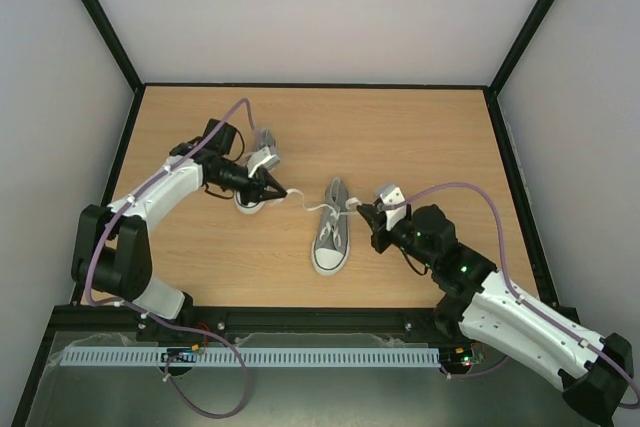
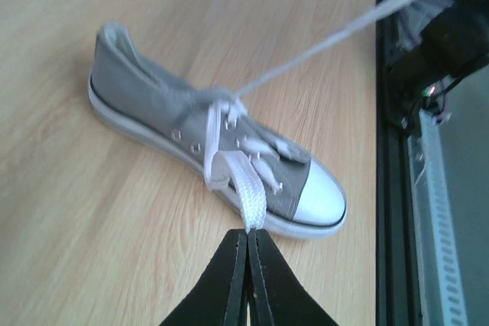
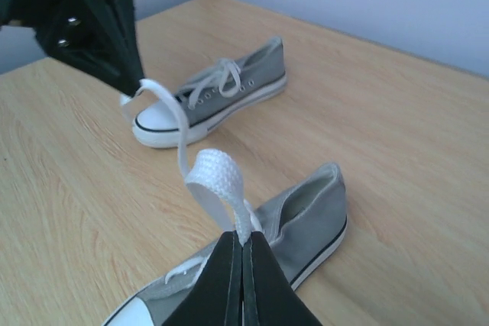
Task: Tie the shoes
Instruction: Cross the shoelace with the shoelace.
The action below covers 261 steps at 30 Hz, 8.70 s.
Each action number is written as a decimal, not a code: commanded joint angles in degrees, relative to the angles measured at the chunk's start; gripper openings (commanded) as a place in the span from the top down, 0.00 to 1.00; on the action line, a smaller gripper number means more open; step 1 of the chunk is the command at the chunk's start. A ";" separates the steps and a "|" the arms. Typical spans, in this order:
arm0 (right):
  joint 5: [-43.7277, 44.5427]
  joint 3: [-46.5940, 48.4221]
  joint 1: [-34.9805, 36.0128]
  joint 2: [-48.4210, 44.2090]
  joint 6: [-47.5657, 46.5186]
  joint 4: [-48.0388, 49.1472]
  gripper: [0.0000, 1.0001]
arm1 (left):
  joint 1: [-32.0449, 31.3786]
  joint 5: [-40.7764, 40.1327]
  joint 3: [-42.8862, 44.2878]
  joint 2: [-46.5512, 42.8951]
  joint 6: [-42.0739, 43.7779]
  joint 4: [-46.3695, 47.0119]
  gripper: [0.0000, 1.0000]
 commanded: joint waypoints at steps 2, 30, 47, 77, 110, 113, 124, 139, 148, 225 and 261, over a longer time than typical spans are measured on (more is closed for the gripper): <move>4.08 2.15 -1.31 2.61 9.61 -5.58 0.99 | -2.84 -9.15 -3.16 0.56 7.24 -4.64 0.98; -28.38 26.30 -6.06 45.52 17.11 -9.54 0.94 | -17.15 -18.74 -2.32 -8.06 17.57 -8.56 0.97; -27.40 24.58 -5.64 35.15 8.25 -10.85 0.60 | -17.75 -19.57 0.28 -5.89 15.05 -1.93 0.98; -30.69 13.26 -5.46 38.15 -1.20 10.84 0.75 | -17.29 -17.20 3.66 -2.00 17.66 -0.86 0.98; -26.04 8.32 -4.90 36.47 -0.57 24.60 0.94 | -16.34 -14.19 5.86 -0.23 19.92 -2.57 0.98; -23.16 8.64 -5.02 35.36 4.07 18.92 0.99 | -16.39 -18.80 5.73 -0.47 15.52 1.26 0.97; -16.29 6.41 -7.46 33.10 25.43 11.97 0.99 | -9.82 -18.54 8.41 -1.60 8.52 11.26 0.30; -18.32 6.04 -10.88 37.64 34.70 11.60 0.99 | -28.70 -38.35 -3.94 1.28 29.51 14.71 0.36; -18.31 6.01 -11.39 37.50 34.12 11.33 0.99 | -29.42 -40.55 -6.91 5.01 31.74 22.92 0.50; -39.49 24.91 -14.85 50.62 -0.65 -25.25 0.83 | -24.60 -24.28 -1.37 3.59 6.53 19.64 0.97; -7.29 -3.38 -7.30 24.46 10.65 20.23 0.69 | -22.67 -20.02 -1.22 7.61 0.70 25.46 0.98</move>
